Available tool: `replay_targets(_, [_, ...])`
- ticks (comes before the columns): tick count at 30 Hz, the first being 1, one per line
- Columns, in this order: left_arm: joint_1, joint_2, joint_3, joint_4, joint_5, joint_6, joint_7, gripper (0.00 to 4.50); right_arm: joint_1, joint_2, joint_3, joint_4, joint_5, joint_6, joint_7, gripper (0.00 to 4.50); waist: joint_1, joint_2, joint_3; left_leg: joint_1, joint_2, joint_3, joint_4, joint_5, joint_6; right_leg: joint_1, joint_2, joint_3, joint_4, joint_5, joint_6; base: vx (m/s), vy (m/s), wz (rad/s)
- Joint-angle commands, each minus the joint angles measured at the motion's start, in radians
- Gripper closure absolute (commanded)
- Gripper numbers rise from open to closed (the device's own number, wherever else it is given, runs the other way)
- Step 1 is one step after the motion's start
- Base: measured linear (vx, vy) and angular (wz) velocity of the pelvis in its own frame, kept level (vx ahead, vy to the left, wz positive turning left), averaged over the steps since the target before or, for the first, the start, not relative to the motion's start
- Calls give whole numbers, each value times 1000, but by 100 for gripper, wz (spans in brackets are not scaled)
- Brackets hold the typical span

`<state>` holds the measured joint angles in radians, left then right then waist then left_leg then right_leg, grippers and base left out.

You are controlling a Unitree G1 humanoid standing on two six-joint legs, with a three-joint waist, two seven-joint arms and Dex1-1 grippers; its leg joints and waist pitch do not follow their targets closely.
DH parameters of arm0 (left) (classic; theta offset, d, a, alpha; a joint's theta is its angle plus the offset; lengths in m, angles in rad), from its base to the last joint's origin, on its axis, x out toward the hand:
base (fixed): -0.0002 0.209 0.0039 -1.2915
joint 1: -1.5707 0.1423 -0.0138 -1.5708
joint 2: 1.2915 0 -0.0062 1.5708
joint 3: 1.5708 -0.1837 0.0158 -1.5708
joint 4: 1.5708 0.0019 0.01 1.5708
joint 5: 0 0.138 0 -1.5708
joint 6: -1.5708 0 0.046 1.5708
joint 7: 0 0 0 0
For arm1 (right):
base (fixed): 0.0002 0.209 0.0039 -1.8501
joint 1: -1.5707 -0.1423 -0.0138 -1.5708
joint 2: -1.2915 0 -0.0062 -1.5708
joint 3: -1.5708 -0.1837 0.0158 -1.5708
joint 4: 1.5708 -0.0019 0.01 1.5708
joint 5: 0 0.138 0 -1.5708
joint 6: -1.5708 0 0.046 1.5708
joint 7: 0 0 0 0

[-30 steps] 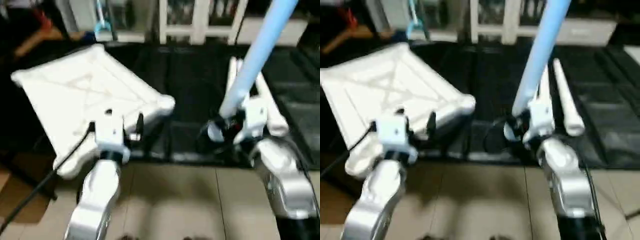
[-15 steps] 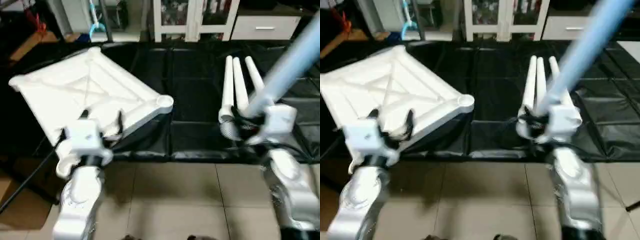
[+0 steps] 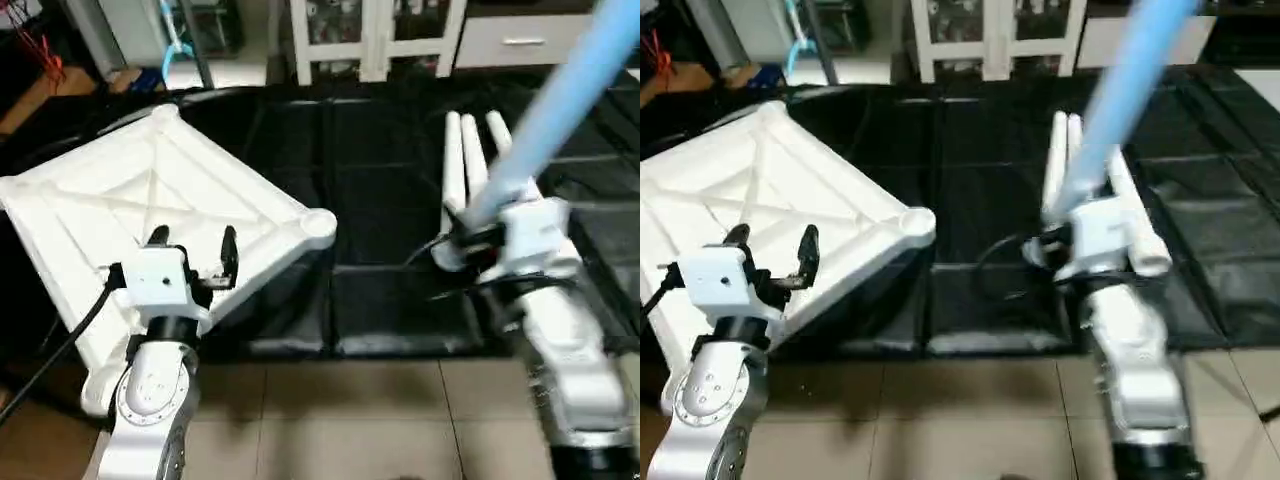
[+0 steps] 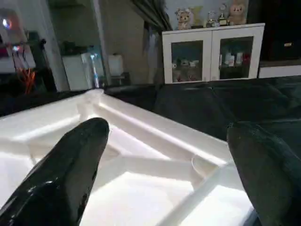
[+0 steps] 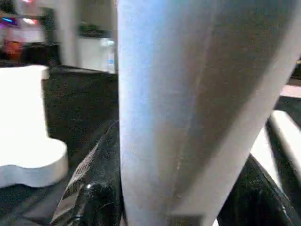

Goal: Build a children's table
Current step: Pick table leg

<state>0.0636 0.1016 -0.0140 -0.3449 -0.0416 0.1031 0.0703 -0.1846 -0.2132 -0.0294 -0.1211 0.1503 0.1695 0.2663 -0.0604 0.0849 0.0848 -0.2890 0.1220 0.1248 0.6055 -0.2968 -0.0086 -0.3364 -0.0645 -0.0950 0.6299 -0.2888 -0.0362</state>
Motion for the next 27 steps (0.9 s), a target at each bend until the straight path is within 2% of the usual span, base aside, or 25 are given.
replay_targets(1, [-9,-1,-3,-11,11,2,-7,0,4,-8,-9,-38,11,-1,9,263,13,-42,-68,-18,-1,-16,-3,86,407,87,-63,93,-63,112,-163,177,-21,4])
replay_targets(2, [-10,-2,-3,-13,11,2,-6,0,2,-7,-8,-37,10,-2,10,263,13,-42,-68,-18,-1,-16,-3,86,407,87,-63,93,-63,112,-163,176,-4,14])
replay_targets(3, [-15,-2,-4,-16,13,5,-7,0,-2,-5,-7,-36,8,-5,12,263,73,-48,-82,-176,-18,-20,137,14,265,242,-183,232,-116,88,-231,163,31,26])
replay_targets(4, [-16,-5,-3,-15,12,5,-8,0,-3,-5,-8,-34,8,-6,14,263,81,-49,-60,-186,3,-38,145,49,165,205,-147,210,-125,107,-254,163,31,26])
replay_targets(5, [-16,-5,-3,-15,12,5,-8,0,-3,-5,-8,-34,8,-6,14,263,87,-37,-62,-188,16,-43,120,88,132,211,-131,189,-124,103,-249,149,34,19])
replay_targets(6, [-16,-7,-5,-14,15,4,-11,0,-4,-8,-11,-31,23,-3,29,263,82,-5,-61,-156,30,-36,24,188,131,179,-46,103,-117,16,-183,153,35,8])
replay_targets(7, [-15,-9,-6,-14,14,3,-11,0,-4,-12,-10,-30,32,-3,41,263,75,15,-68,-114,41,-33,-13,224,146,162,-8,62,-116,-31,-132,153,35,8])
replay_targets(8, [-15,-10,-7,-12,16,2,-12,0,-5,-15,-9,-30,42,1,54,263,36,51,-41,-14,114,-117,-70,-68,180,56,45,11,-26,-182,-60,168,53,0])
replay_targets(9, [-14,-10,-8,-11,17,2,-12,0,-5,-17,-7,-30,48,3,62,263,10,43,-86,83,203,-210,-76,-177,354,-37,25,37,110,-185,15,176,39,-2])
replay_targets(10, [-14,-10,-8,-10,18,1,-12,0,-5,-20,-5,-32,51,4,70,263,15,36,-84,74,184,-199,-57,-111,419,-72,8,47,140,-129,90,176,39,-2])
replay_targets(12, [-14,-10,-10,-9,20,1,-12,0,-5,-28,4,-37,62,7,94,263,7,11,-79,48,167,-160,-69,12,460,-104,-5,57,158,-13,150,153,13,0])
replay_targets(13, [-15,-10,-10,-8,21,1,-13,0,-5,-31,8,-40,66,8,104,263,12,-14,-70,19,154,-125,-86,14,446,-102,-19,77,133,65,135,142,4,-3])
replay_targets(14, [-15,-10,-11,-8,17,1,-16,0,-3,-30,7,-44,73,11,110,263,12,-14,-70,19,154,-125,-86,14,446,-102,-19,77,133,65,135,124,-58,2])
replay_targets(15, [-16,-7,-12,-9,13,3,-23,0,-2,-27,4,-46,81,14,112,263,40,-87,-65,-53,4,-19,-25,-210,302,-16,-65,159,-63,41,67,121,-127,7])
replay_targets(16, [-17,-4,-14,-8,8,4,-35,0,-2,-26,2,-46,88,18,118,263,66,-92,-87,-93,-64,-14,131,-143,227,76,-149,255,-117,-337,60,121,-127,7])
replay_targets(17, [-15,0,-21,-12,-33,15,-77,0,-1,-25,1,-47,98,25,128,263,66,-88,-81,-117,-49,-36,149,-66,194,96,-172,257,-118,-386,26,136,-108,-2])
replay_targets(18, [-14,9,-33,-14,-52,26,-110,0,-1,-27,1,-47,104,28,137,263,69,-89,-71,-141,-44,-57,146,64,123,85,-132,227,-98,-306,25,125,-54,-4])
replay_targets(19, [-14,13,-37,-14,-51,29,-117,0,0,-28,2,-48,106,28,138,263,71,-81,-67,-139,-35,-63,130,108,98,75,-129,215,-95,-229,4,125,-54,-4])
replay_targets(20, [-7,22,-45,-16,-82,32,-160,0,3,-30,2,-51,113,28,143,263,73,-69,-74,-142,-20,-64,76,237,71,69,-97,170,-70,23,-44,106,-37,-1])
replay_targets(21, [0,29,-50,-19,-112,36,-195,0,6,-32,1,-54,120,29,147,263,83,-38,-85,-127,8,-59,6,349,66,46,-48,121,-46,210,-58,111,34,-8])
replay_targets(22, [9,45,-56,-29,-164,45,-252,0,10,-36,0,-57,126,30,152,263,75,-22,-79,-133,57,-70,-16,350,106,24,-39,100,-31,291,-55,111,34,-8])
replay_targets(23, [13,53,-59,-34,-186,50,-278,0,11,-38,-1,-58,129,31,153,263,80,-3,-94,-114,90,-89,-13,339,107,18,-41,105,-8,318,-67,122,83,-1])
replay_targets(24, [14,81,-70,-42,-200,103,-313,0,11,-41,-4,-57,134,33,159,263,80,4,-117,-75,119,-98,0,342,125,-4,-53,104,5,345,-111,73,70,7])
replay_targets(26, [16,117,-90,-50,-218,149,-365,0,10,-46,-6,-55,142,39,169,263,86,8,-114,-81,115,-95,-2,353,137,-8,-60,101,3,352,-145,41,74,6])
replay_targets(27, [18,181,-130,-65,-247,228,-458,0,7,-60,-4,-55,162,55,209,263,97,0,-96,-97,95,-69,-19,160,118,-5,-69,104,-19,236,-185,-18,74,7])
